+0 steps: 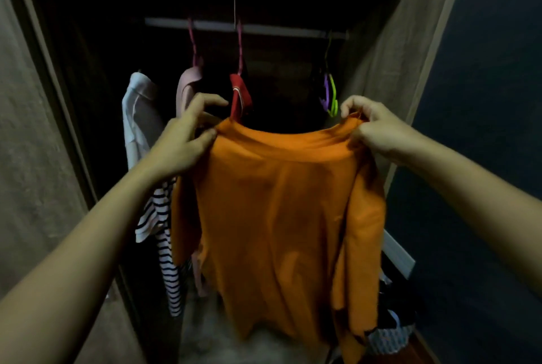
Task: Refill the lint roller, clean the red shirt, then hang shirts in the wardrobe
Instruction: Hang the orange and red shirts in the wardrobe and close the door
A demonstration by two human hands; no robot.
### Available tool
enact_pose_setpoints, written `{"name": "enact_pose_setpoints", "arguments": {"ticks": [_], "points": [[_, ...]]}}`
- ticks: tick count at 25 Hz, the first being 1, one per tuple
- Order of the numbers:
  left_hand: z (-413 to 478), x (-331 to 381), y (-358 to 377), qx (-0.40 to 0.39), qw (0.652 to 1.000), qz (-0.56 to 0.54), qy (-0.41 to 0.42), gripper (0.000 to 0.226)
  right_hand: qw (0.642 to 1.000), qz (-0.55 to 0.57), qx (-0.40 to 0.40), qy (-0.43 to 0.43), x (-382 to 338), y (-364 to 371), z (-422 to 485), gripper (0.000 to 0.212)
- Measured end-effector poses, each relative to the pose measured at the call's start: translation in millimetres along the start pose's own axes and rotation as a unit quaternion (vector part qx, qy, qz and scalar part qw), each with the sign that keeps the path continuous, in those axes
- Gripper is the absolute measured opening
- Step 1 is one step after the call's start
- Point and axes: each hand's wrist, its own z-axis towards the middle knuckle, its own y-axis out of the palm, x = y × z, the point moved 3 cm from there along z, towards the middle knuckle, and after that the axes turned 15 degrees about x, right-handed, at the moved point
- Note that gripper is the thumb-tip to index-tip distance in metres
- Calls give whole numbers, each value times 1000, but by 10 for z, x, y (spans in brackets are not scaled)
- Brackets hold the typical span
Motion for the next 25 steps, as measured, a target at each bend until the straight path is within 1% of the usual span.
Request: {"name": "enact_pose_setpoints", "arguments": {"ticks": [1, 2, 3, 4, 5, 6, 7, 8, 9, 10, 11, 12, 13, 14, 15, 16, 18, 19, 21, 22, 23, 24, 25], "points": [[-15, 30, 60, -44, 998, 8, 39, 67, 1000, -5, -11, -8, -19, -31, -16, 40], [-19, 30, 136, -93, 991, 47, 84, 74, 999, -29, -23, -18, -27, -72, -25, 44], [-16, 24, 213, -137, 976, 106, 134, 73, 996, -75, -33, -36, -41, -115, -33, 47], [-11, 11, 286, -172, 955, 171, 171, 66, 987, -140, -46, -63, -45, -159, -24, 49], [-5, 25, 350, -189, 937, 227, 186, 55, 971, -213, -65, -86, -61, -188, -19, 48], [5, 49, 412, -188, 930, 252, 192, 44, 953, -275, -78, -100, -65, -212, -9, 43], [6, 103, 461, -171, 936, 240, 193, 33, 937, -321, -83, -106, -59, -225, 0, 38], [7, 166, 497, -142, 950, 208, 184, 25, 926, -351, -81, -111, -37, -228, 25, 36], [4, 209, 531, -116, 960, 192, 168, 18, 917, -374, -74, -115, -15, -222, 45, 38], [9, 217, 583, -100, 962, 205, 151, 18, 911, -390, -68, -115, 11, -221, 55, 42], [14, 214, 642, -91, 958, 236, 135, 28, 906, -402, -67, -114, 44, -224, 62, 47], [17, 191, 716, -87, 953, 269, 110, 42, 901, -414, -70, -111, 90, -228, 75, 50], [33, 179, 795, -84, 945, 302, 92, 52, 895, -426, -77, -110, 128, -227, 80, 51], [58, 161, 894, -91, 934, 336, 85, 53, 886, -441, -86, -116, 167, -223, 87, 49], [77, 153, 1004, -107, 924, 356, 87, 45, 873, -460, -90, -134, 203, -218, 101, 46], [96, 142, 1111, -130, 926, 345, 83, 34, 855, -484, -89, -160, 230, -208, 123, 44], [128, 141, 1300, -179, 952, 242, 66, 18, 801, -557, -78, -205, 295, -223, 193, 41], [150, 169, 1373, -194, 963, 177, 59, 22, 767, -599, -77, -218, 327, -243, 234, 41], [216, 246, 1486, -206, 974, 89, 41, 57, 705, -662, -92, -236, 427, -303, 332, 42], [273, 279, 1545, -185, 980, 68, 25, 68, 682, -684, -100, -239, 483, -332, 370, 46], [355, 305, 1599, -143, 988, 55, 12, 68, 674, -693, -101, -236, 530, -367, 413, 60], [454, 319, 1644, -91, 995, 50, -3, 63, 675, -689, -98, -243, 579, -388, 471, 79], [559, 334, 1684, -44, 998, 52, -20, 58, 674, -689, -96, -248, 631, -398, 519, 93]]}}
